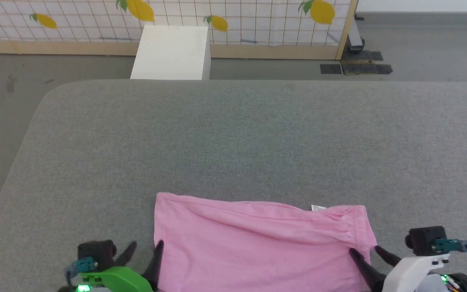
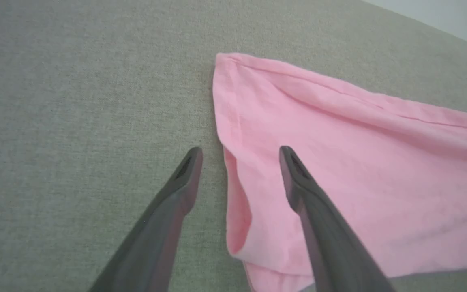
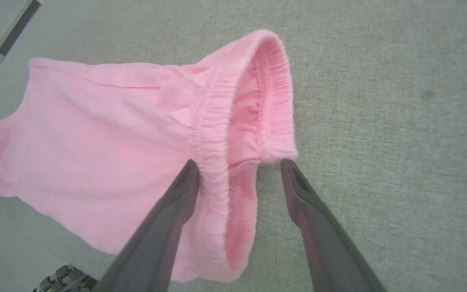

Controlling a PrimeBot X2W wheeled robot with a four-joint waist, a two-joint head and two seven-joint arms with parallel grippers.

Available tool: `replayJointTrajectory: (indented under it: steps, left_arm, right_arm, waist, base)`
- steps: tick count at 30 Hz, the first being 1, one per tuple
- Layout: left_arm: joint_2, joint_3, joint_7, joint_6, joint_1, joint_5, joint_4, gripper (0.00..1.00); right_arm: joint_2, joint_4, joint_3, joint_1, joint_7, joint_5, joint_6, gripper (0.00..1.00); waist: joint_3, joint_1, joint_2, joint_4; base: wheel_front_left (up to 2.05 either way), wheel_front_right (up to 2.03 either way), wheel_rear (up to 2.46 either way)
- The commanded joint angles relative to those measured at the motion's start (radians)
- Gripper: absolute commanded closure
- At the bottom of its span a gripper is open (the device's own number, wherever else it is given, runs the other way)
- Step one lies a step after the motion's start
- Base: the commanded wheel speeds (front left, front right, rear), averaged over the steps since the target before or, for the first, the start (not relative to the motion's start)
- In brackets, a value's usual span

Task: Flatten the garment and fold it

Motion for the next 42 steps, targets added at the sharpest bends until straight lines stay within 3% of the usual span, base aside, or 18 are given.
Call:
replayJointTrajectory:
  steps: [1,9,15,25,35,36,37,38,39,42]
  left_arm:
    - [0.005,0.016,-0.036,0.013,-0.018,0.027,-0.011,0.0]
    - [0.013,0.087,-0.23,0.07,-0.035,0.141,-0.065,0.0]
    - [0.019,0.127,-0.264,0.082,-0.05,0.237,-0.106,0.0]
    - [0.003,0.15,-0.268,0.073,-0.049,0.345,-0.187,0.0]
    - [-0.051,0.184,-0.269,0.057,-0.029,0.386,-0.197,0.0]
    - [-0.057,0.187,-0.269,0.054,-0.026,0.39,-0.197,0.0]
    - [-0.06,0.19,-0.269,0.052,-0.024,0.393,-0.196,0.0]
    - [-0.063,0.193,-0.269,0.049,-0.021,0.397,-0.195,0.0]
    - [-0.066,0.196,-0.269,0.047,-0.02,0.401,-0.195,0.0]
    - [-0.071,0.204,-0.269,0.04,-0.014,0.412,-0.191,0.0]
  right_arm:
    - [0.004,-0.028,-0.017,0.018,-0.012,-0.007,-0.001,0.0]
    - [0.005,-0.122,-0.085,0.02,0.067,-0.021,-0.001,0.0]
    - [-0.008,-0.104,-0.081,-0.03,0.18,-0.011,-0.001,0.0]
    - [-0.034,0.029,-0.072,-0.119,0.309,0.002,-0.001,0.0]
    - [-0.008,0.204,-0.015,-0.139,0.417,0.057,-0.001,0.0]
    - [-0.003,0.218,-0.01,-0.142,0.428,0.07,-0.001,0.22]
    - [-0.003,0.226,-0.002,-0.144,0.437,0.074,-0.001,0.54]
    - [-0.003,0.232,0.007,-0.148,0.444,0.083,-0.001,0.95]
    - [0.0,0.235,0.011,-0.151,0.449,0.093,-0.001,1.0]
    - [-0.007,0.228,0.027,-0.167,0.448,0.111,-0.001,1.0]
  waist:
    - [-0.017,0.0,0.0065,0.002]
    - [-0.039,0.0,0.0065,0.006]
    - [-0.018,0.0,0.0065,0.04]
    - [0.049,0.0,0.0065,0.107]
    - [0.078,0.0,0.0065,0.133]
    - [0.079,0.0,0.0065,0.133]
    - [0.079,0.0,0.0065,0.132]
    - [0.079,0.0,0.0065,0.131]
    - [0.078,0.0,0.0065,0.13]
    - [0.072,0.0,0.0065,0.125]
  base:
    - [0.0,0.0,0.0]
    - [0.0,0.0,0.0]
    - [0.0,0.0,0.0]
    - [0.0,0.0,0.0]
    - [0.0,0.0,0.0]
    - [0.0,0.0,0.0]
    - [0.0,0.0,0.0]
    - [0.0,0.0,0.0]
    - [0.0,0.0,0.0]
    - [0.0,0.0,0.0]
